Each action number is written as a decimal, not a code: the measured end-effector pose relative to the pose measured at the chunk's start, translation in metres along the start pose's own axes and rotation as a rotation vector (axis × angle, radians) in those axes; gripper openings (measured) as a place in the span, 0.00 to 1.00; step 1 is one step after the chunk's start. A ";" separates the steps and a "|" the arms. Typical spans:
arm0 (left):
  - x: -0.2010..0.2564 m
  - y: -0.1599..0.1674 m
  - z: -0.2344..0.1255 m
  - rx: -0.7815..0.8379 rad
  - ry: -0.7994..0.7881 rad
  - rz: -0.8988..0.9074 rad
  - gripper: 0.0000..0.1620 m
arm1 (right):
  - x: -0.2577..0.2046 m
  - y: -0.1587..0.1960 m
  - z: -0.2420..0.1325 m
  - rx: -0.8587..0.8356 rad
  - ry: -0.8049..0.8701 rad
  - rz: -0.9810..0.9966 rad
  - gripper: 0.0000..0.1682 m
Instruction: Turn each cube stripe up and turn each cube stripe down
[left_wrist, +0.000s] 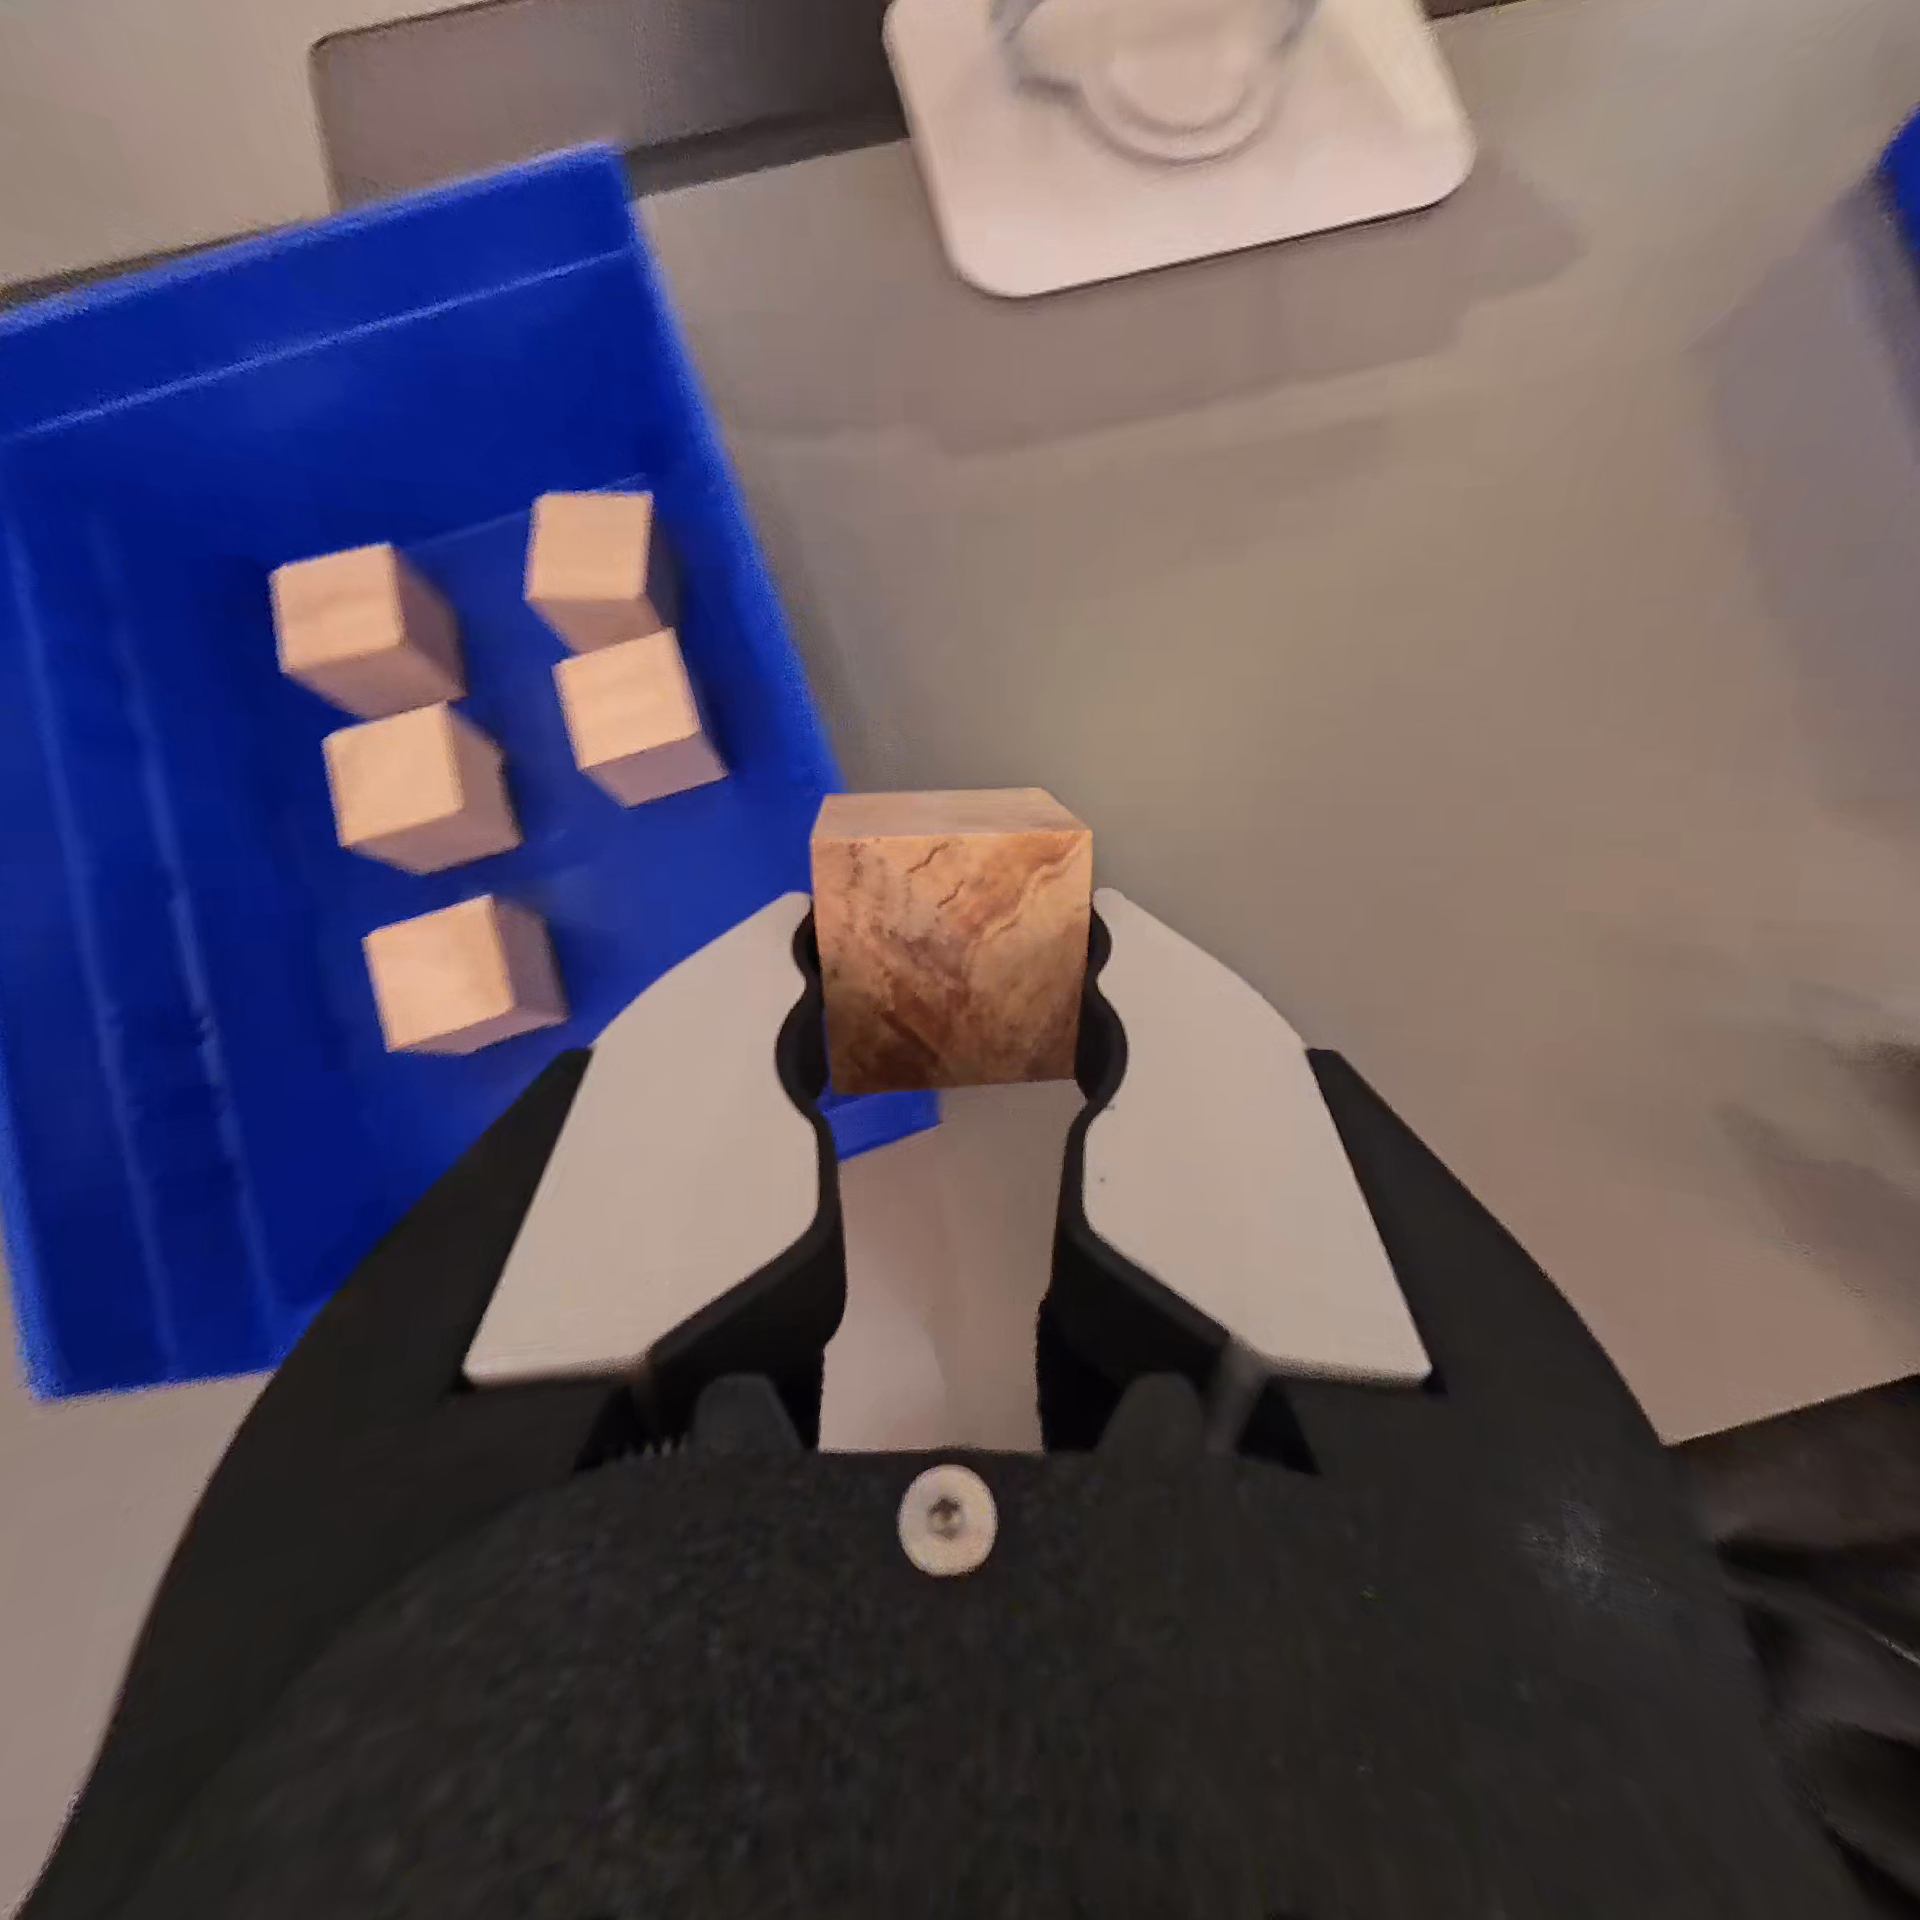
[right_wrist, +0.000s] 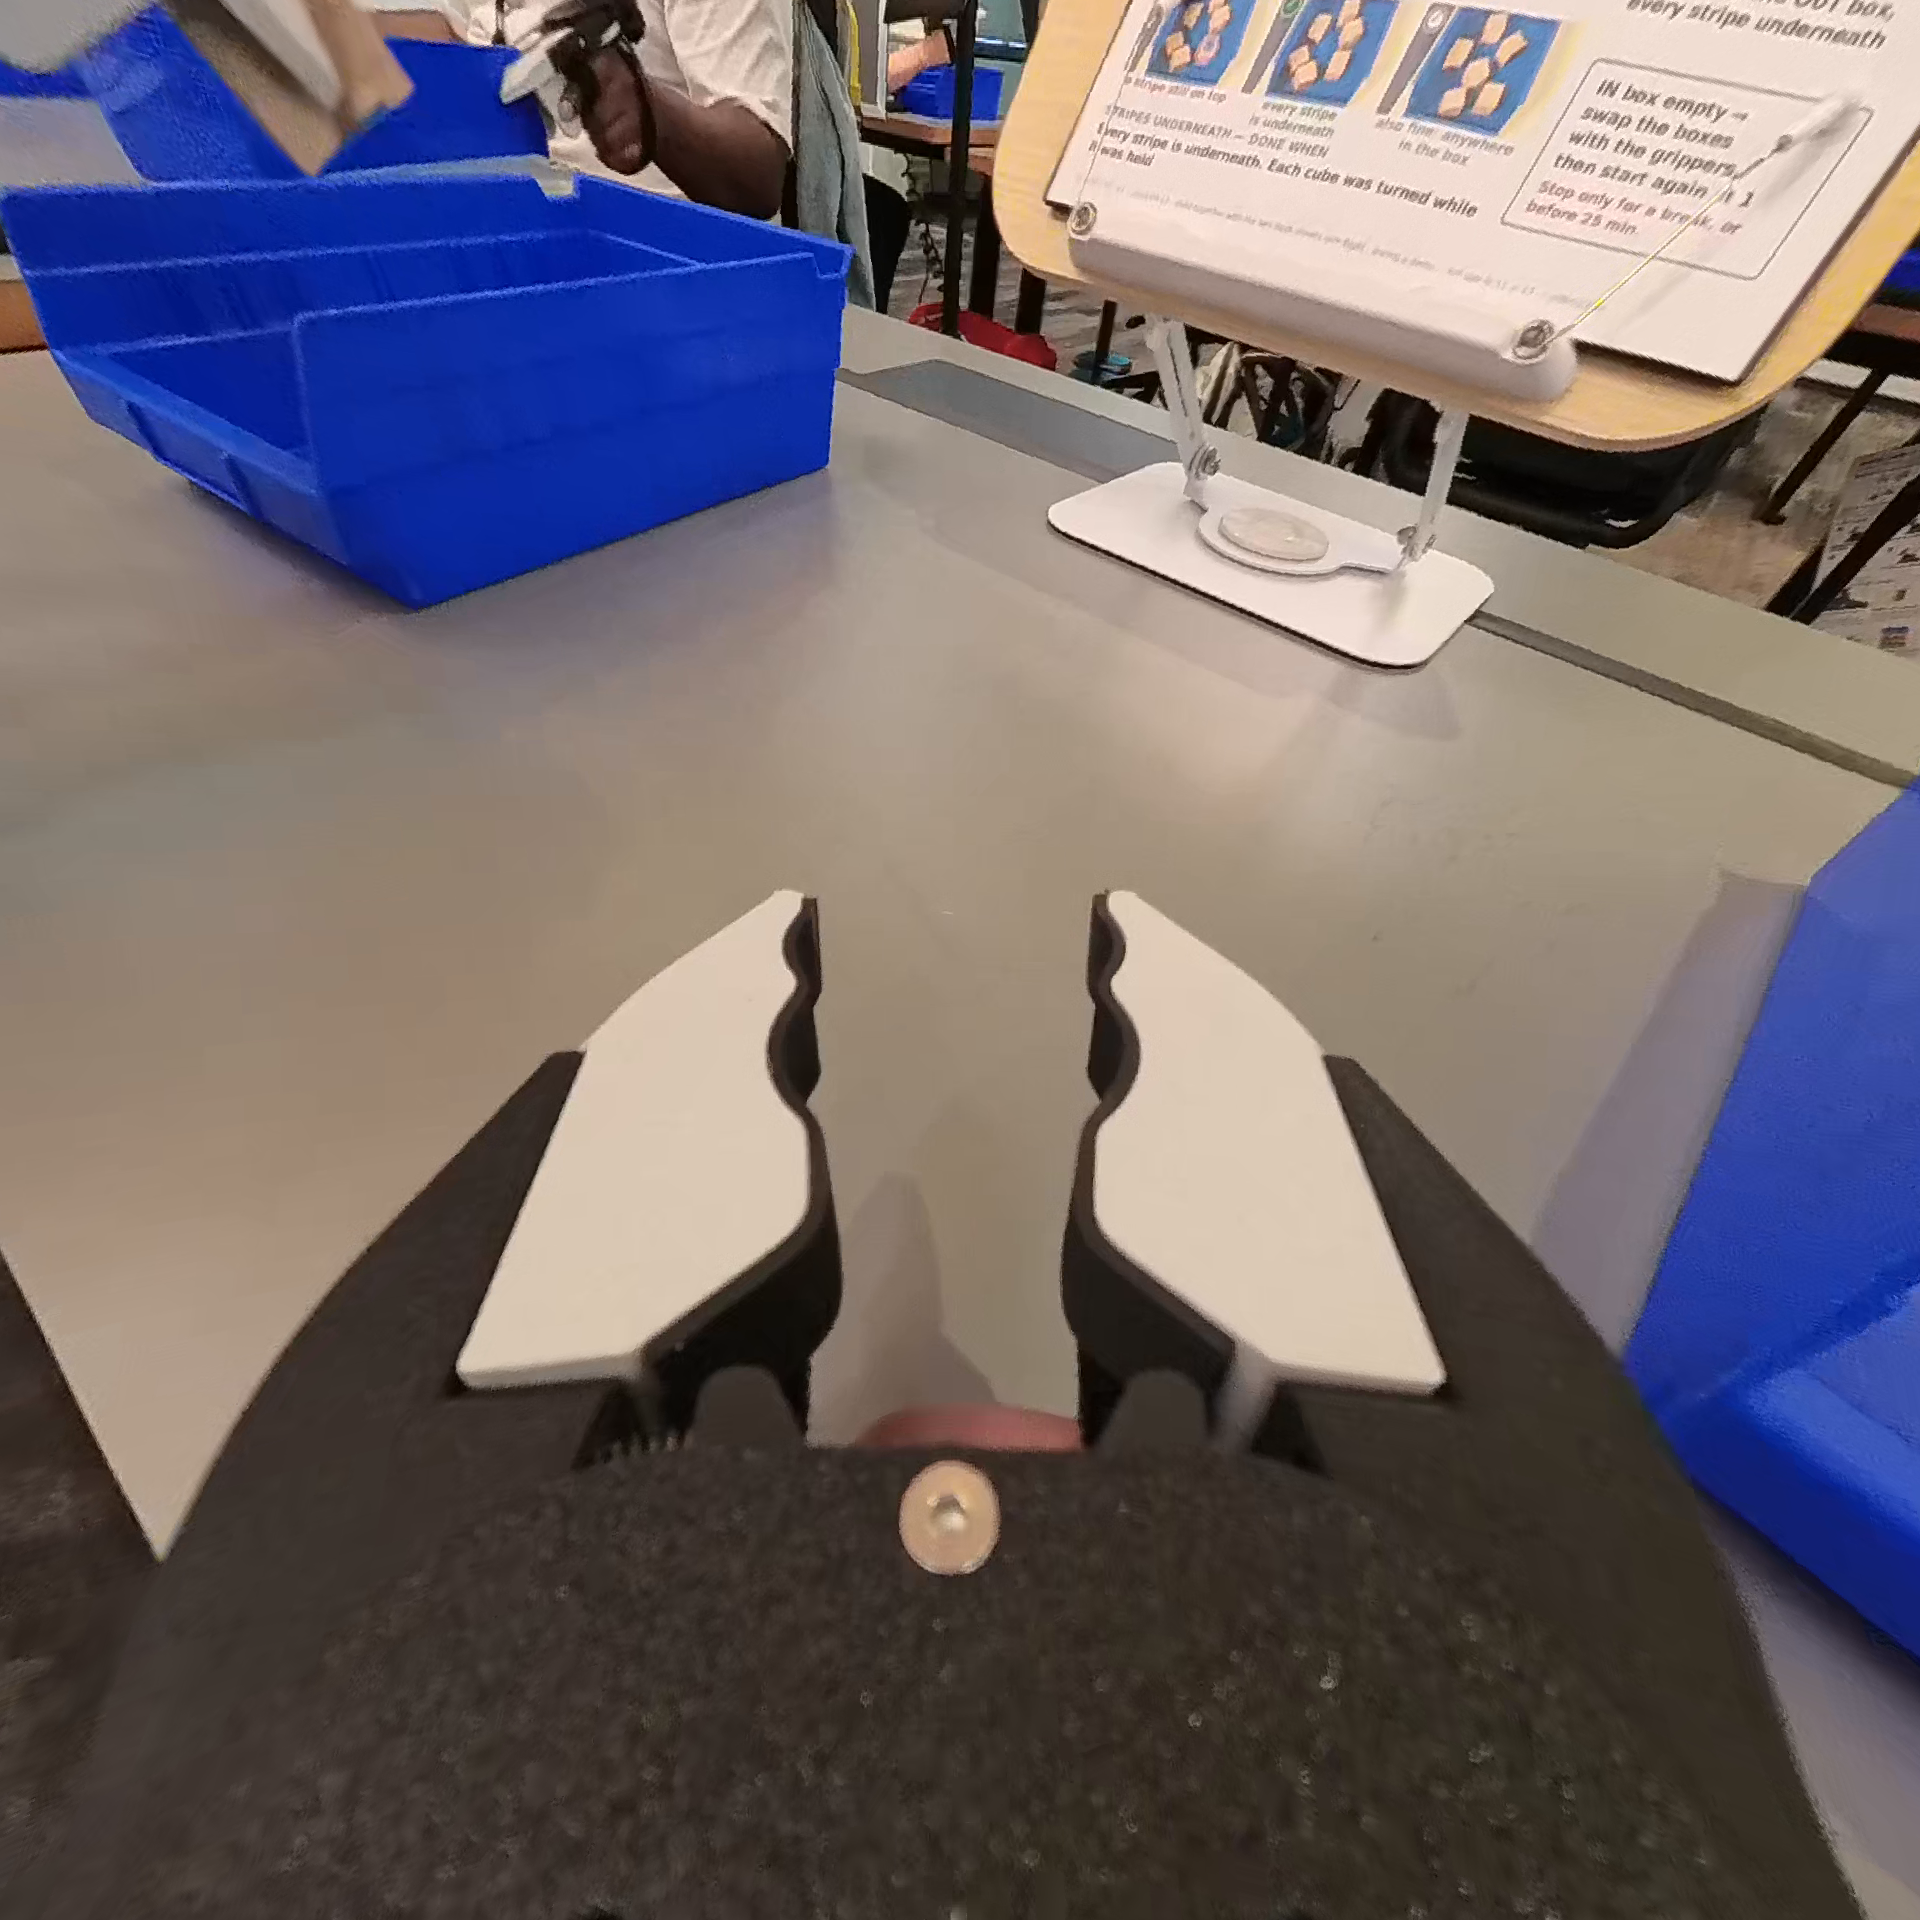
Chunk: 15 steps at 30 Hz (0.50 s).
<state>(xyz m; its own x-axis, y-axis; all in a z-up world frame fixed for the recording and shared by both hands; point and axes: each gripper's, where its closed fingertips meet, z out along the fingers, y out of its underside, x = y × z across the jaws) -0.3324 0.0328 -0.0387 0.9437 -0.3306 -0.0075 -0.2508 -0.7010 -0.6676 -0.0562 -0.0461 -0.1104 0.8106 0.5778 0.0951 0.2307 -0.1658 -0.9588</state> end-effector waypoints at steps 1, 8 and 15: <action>0.012 -0.004 0.005 0.009 0.024 0.013 0.27 | 0.000 -0.001 0.000 0.001 0.007 -0.010 0.29; 0.084 -0.005 0.053 -0.010 0.241 0.016 0.27 | -0.002 -0.001 -0.001 -0.002 0.026 -0.048 0.29; 0.107 -0.009 0.060 0.008 0.384 -0.048 0.27 | -0.005 0.000 0.000 -0.005 0.021 -0.067 0.29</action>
<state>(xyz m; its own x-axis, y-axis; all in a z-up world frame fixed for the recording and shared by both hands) -0.2164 0.0422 -0.0781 0.8046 -0.5108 0.3027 -0.2051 -0.7174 -0.6657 -0.0602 -0.0493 -0.1108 0.8042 0.5710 0.1650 0.2876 -0.1309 -0.9488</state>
